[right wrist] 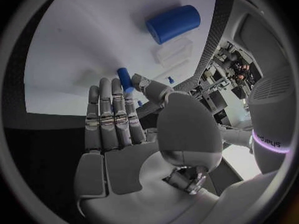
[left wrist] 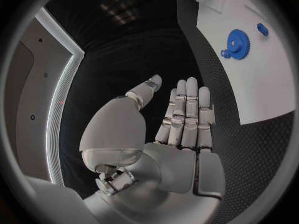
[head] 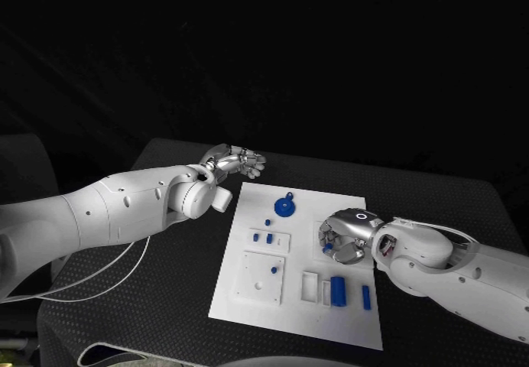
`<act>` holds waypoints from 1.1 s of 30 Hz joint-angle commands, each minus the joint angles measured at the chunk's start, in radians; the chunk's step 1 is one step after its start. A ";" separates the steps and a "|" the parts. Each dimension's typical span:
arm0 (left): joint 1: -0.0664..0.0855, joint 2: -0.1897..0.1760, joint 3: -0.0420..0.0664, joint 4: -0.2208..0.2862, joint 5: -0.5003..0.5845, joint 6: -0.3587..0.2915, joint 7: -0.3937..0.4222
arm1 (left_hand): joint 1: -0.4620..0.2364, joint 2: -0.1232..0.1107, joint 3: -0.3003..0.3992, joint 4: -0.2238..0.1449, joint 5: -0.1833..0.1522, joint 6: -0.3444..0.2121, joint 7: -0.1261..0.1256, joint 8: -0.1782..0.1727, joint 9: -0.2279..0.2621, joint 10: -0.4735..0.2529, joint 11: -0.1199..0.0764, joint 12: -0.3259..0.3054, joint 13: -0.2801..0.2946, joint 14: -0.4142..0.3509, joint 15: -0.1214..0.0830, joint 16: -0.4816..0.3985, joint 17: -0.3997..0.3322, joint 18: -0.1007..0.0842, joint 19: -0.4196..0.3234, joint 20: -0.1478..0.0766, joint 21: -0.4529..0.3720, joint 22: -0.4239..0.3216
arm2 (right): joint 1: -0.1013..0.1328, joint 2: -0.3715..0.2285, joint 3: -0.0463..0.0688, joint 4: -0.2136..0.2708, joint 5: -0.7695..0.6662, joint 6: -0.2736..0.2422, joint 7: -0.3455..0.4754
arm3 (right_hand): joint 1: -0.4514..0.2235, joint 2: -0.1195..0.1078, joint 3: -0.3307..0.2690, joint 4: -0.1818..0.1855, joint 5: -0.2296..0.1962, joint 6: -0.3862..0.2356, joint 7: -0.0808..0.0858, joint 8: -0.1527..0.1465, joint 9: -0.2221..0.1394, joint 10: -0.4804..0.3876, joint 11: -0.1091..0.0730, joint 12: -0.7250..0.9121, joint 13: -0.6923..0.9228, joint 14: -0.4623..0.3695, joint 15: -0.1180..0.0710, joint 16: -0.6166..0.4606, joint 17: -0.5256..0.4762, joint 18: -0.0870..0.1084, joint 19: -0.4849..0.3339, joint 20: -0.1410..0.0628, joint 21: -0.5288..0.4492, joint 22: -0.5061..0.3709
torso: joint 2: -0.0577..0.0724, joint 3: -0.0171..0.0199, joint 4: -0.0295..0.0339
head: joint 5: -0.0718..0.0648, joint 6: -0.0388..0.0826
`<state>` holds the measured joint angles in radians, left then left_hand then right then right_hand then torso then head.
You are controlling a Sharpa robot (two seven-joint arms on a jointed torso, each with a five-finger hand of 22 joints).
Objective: Assemble the parts on the task board
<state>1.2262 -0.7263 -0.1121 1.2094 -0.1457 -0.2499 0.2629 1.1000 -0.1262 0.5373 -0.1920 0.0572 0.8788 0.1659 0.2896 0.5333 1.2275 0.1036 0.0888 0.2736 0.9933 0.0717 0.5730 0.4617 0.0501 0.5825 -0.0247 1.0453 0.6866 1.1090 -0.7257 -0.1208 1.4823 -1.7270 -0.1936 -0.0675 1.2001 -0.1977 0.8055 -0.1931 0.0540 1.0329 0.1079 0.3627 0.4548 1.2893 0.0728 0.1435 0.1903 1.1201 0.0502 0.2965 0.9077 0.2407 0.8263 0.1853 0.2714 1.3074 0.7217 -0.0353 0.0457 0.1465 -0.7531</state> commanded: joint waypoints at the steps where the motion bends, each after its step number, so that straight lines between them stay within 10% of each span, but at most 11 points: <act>1: 0.001 0.002 0.001 0.002 0.004 0.014 0.010 | 0.002 -0.004 0.001 -0.003 0.002 -0.005 -0.001 0.001 -0.001 -0.003 -0.002 -0.003 -0.001 -0.002 0.007 -0.006 0.002 0.008 -0.004 0.004 -0.004 0.001 | -0.002 0.001 -0.001 0.004 -0.048 -0.037 -0.021 | 0.002 0.014 0.015 -0.002 -0.006 0.011 -0.002 0.007 0.003 0.013 -0.003 0.005 0.003 0.011 -0.002 0.006 0.002 0.013 0.013 0.000 0.009 0.024 | 0.000 0.0005 -0.0004 | 0.000 -0.001; 10: 0.001 0.005 0.001 -0.002 0.004 0.014 0.010 | 0.002 -0.004 0.001 -0.003 0.002 -0.005 -0.001 0.001 -0.001 -0.003 -0.002 -0.003 -0.001 -0.002 0.007 -0.007 0.002 0.008 -0.004 0.004 -0.004 0.001 | -0.002 -0.020 0.002 0.039 -0.050 -0.090 -0.024 | 0.007 0.009 0.034 -0.006 -0.006 0.020 -0.006 0.013 0.008 0.027 -0.009 0.008 0.007 0.026 -0.007 0.010 0.007 0.018 0.027 -0.001 0.020 0.024 | -0.001 -0.0005 0.0006 | -0.001 0.002; 20: 0.001 0.013 0.001 -0.014 0.004 0.015 0.009 | 0.002 -0.004 0.001 -0.003 0.002 -0.006 -0.001 0.001 -0.001 -0.003 -0.002 -0.003 -0.001 -0.001 0.007 -0.008 0.004 0.008 -0.005 0.004 -0.004 0.002 | 0.022 -0.051 0.059 0.126 0.007 -0.084 -0.015 | 0.007 0.008 0.035 -0.005 -0.006 0.022 -0.007 0.014 0.009 0.030 -0.010 0.008 0.008 0.029 -0.008 0.010 0.008 0.019 0.029 -0.001 0.023 0.024 | -0.002 -0.0009 0.0001 | 0.008 0.004; 33: 0.001 0.029 0.001 -0.029 0.008 0.015 0.011 | 0.003 -0.004 0.001 -0.004 0.002 -0.006 -0.001 0.002 -0.001 -0.003 -0.002 -0.002 -0.001 -0.001 0.007 -0.009 0.005 0.008 -0.005 0.004 -0.004 0.002 | -0.004 0.084 0.057 0.141 0.042 -0.091 0.016 | 0.007 0.011 0.037 -0.005 -0.006 0.021 -0.007 0.014 0.010 0.029 -0.009 0.006 0.008 0.029 -0.008 0.009 0.008 0.019 0.030 -0.001 0.024 0.024 | -0.002 -0.0013 -0.0004 | 0.028 0.001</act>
<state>1.2262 -0.7023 -0.1121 1.1814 -0.1448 -0.2485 0.2626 1.1000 -0.1262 0.5373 -0.1920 0.0572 0.8788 0.1659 0.2896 0.5334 1.2275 0.1036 0.0888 0.2738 0.9933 0.0717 0.5691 0.4659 0.0462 0.5825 -0.0247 1.0453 0.6872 1.1111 -0.6548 -0.0617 1.6256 -1.6964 -0.2792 -0.0734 1.2045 -0.1934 0.8364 -0.2002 0.0501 1.0479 0.0999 0.3739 0.4627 1.3084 0.0678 0.1472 0.1978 1.1413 0.0435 0.3014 0.9145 0.2405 0.8483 0.1854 0.2936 1.3075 0.7201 -0.0360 0.0456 0.1709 -0.7524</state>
